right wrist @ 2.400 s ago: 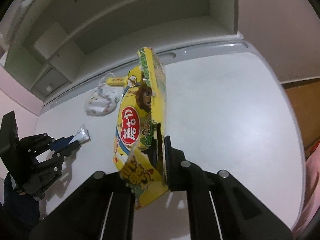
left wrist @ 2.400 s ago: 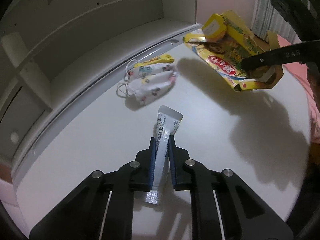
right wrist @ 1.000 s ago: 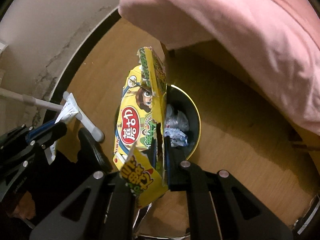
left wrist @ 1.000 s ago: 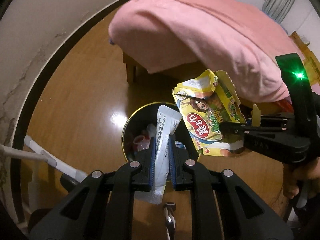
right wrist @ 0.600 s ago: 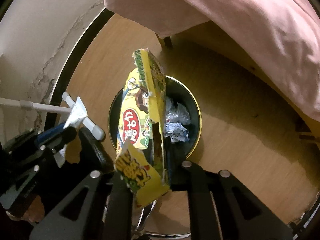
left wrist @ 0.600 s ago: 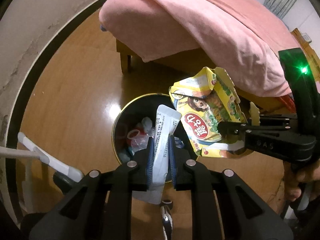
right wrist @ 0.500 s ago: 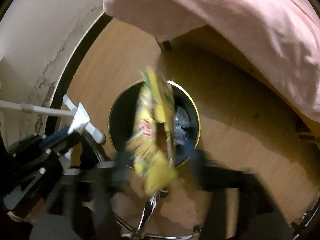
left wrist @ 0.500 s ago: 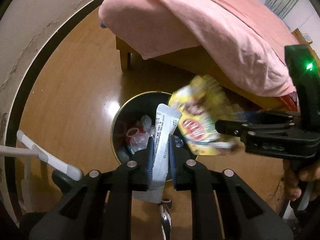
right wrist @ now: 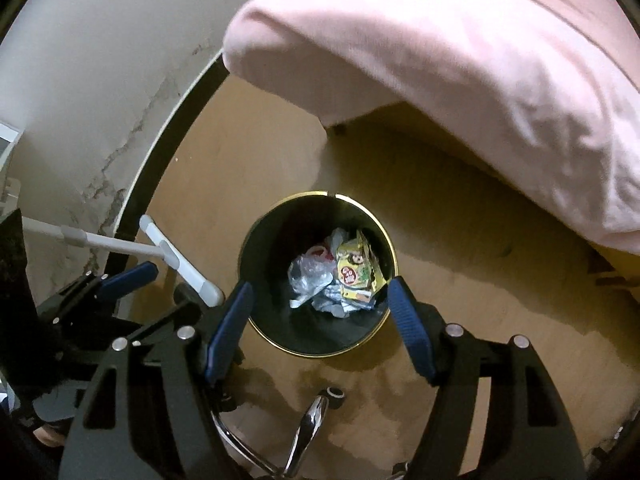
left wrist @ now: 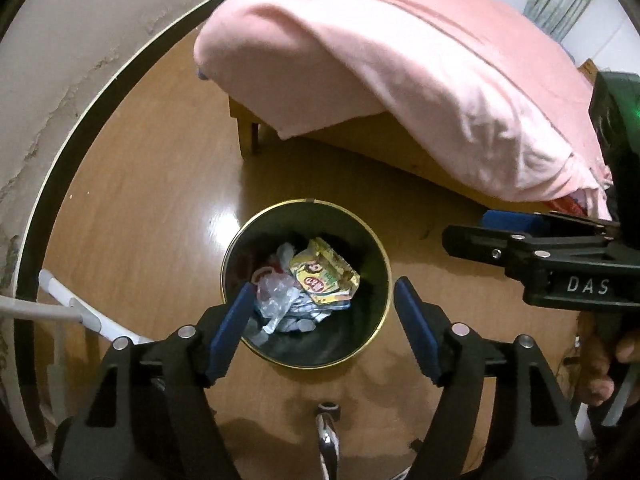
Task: Collect trash
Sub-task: 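Carry the tube and snack box over the bin and open both tools, then grasp the white face mask with the left tool while the right tool grasps the yellow plastic piece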
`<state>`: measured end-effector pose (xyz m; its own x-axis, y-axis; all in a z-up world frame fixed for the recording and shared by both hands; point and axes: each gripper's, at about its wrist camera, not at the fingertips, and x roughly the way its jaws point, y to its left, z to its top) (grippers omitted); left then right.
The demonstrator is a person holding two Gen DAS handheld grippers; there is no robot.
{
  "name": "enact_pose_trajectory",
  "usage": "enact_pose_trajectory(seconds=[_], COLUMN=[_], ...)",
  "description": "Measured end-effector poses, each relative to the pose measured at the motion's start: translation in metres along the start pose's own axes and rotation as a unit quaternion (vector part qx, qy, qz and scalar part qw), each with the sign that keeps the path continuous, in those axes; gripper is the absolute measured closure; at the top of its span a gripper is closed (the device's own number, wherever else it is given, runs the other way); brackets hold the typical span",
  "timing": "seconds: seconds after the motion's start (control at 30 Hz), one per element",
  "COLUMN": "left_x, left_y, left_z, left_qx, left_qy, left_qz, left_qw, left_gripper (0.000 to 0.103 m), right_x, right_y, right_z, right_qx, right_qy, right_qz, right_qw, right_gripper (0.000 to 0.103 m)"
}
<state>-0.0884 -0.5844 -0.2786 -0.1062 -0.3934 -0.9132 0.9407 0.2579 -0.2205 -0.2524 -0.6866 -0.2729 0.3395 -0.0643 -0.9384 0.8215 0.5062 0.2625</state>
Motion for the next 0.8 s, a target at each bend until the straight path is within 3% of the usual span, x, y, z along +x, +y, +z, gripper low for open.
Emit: enact_pose_trajectory(seconds=[0.23,0.43,0.5,0.6,0.67,0.73,0.8], left_x=[-0.111,-0.247,-0.289,-0.348,-0.377,-0.400,-0.414], left_y=[-0.005,0.056,0.088,0.150,0.194,0.241,0.283], left_z=[-0.004,-0.036,-0.054,-0.090,-0.116,-0.144,-0.166], left_qx=[0.043,-0.009,-0.040,-0.105,-0.147,-0.192,-0.229], left_qy=[-0.080,-0.162,-0.185,-0.204,-0.202,-0.191,-0.182], left_qz=[0.042,0.107,0.145,0.218,0.264,0.322,0.347], left_qw=[0.9950,0.9808,0.9713,0.9487,0.9317,0.9072,0.8910], left_gripper=[0.027,0.020,0.017,0.010,0.009,0.008,0.008], right_x=[-0.059,-0.104,-0.115,-0.127,-0.131,-0.132,-0.131], right_y=[0.043,0.125,0.158,0.219,0.265,0.317,0.363], right_z=[0.003,0.007,0.006,0.004,0.001,-0.003,-0.007], right_qx=[-0.055,-0.135,-0.166,-0.221,-0.261,-0.306,-0.343], right_qy=[-0.046,-0.086,-0.094,-0.101,-0.102,-0.101,-0.093], right_qz=[0.005,0.037,0.051,0.078,0.094,0.113,0.131], right_qw=[0.997,0.986,0.980,0.967,0.955,0.940,0.925], right_gripper=[0.035,0.034,0.032,0.029,0.027,0.026,0.026])
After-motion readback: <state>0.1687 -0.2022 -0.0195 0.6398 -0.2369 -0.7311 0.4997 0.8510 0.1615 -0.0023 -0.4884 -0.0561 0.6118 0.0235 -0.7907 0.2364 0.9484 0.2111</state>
